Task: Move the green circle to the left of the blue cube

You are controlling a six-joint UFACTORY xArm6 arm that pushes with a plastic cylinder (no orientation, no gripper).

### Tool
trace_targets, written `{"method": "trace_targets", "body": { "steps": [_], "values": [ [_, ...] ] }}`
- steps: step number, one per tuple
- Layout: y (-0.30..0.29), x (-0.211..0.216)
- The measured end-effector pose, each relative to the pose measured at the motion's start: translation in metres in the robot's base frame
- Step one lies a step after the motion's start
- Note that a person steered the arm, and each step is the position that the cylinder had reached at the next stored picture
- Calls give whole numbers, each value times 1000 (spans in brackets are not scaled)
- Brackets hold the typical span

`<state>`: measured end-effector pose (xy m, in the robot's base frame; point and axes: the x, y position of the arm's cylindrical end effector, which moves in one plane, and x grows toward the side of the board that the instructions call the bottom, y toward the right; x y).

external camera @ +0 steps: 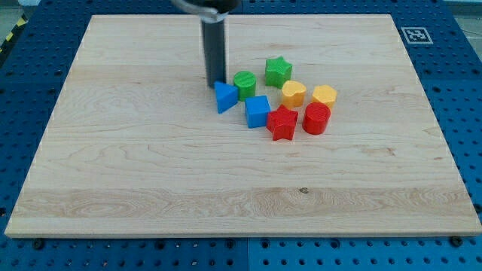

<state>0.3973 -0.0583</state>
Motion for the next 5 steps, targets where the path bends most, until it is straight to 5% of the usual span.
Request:
{"method": "trace_targets", "body": {
  "steps": [2, 3, 5],
  "values": [
    [23, 104],
    [78, 117],
    [93, 77]
  ]
}}
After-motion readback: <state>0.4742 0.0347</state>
